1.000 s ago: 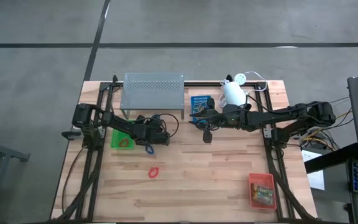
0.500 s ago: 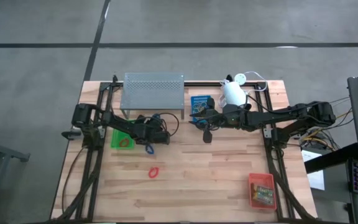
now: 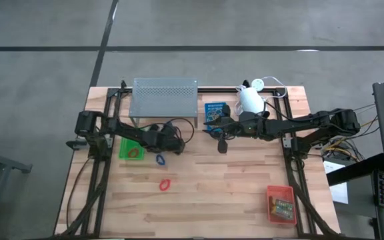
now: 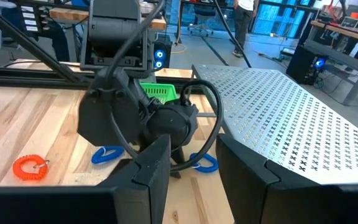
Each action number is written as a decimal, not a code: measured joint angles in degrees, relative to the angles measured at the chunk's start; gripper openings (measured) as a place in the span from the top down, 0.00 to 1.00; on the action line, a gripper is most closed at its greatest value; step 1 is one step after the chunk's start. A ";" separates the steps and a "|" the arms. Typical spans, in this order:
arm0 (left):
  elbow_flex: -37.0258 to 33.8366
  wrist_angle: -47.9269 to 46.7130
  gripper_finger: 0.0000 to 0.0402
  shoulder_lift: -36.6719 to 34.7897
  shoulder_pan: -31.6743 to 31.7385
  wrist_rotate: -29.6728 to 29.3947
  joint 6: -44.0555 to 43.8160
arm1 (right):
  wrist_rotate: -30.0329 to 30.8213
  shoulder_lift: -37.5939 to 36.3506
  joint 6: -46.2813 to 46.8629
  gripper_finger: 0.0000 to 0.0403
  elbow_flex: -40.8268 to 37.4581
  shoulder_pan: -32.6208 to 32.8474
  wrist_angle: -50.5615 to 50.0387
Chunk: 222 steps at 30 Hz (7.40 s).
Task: Pick & Place Office Desk Supplies
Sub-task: Put the blue spring keychain into the green bin
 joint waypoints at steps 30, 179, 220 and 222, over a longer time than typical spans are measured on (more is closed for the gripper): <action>7.47 -10.92 0.71 0.48 -0.82 -20.67 -7.07 | 0.02 0.00 0.00 0.68 0.00 0.01 -0.02; 2.22 7.85 0.71 -4.63 -11.66 19.01 18.42 | 0.02 0.00 0.00 0.68 0.00 0.01 0.00; -1.25 11.96 0.71 -4.00 -10.52 20.47 19.91 | 0.00 0.00 0.00 0.68 0.00 -0.01 -0.02; -1.30 12.14 0.71 -4.00 -10.57 20.51 19.96 | 0.00 0.00 0.00 0.68 0.00 -0.01 -0.02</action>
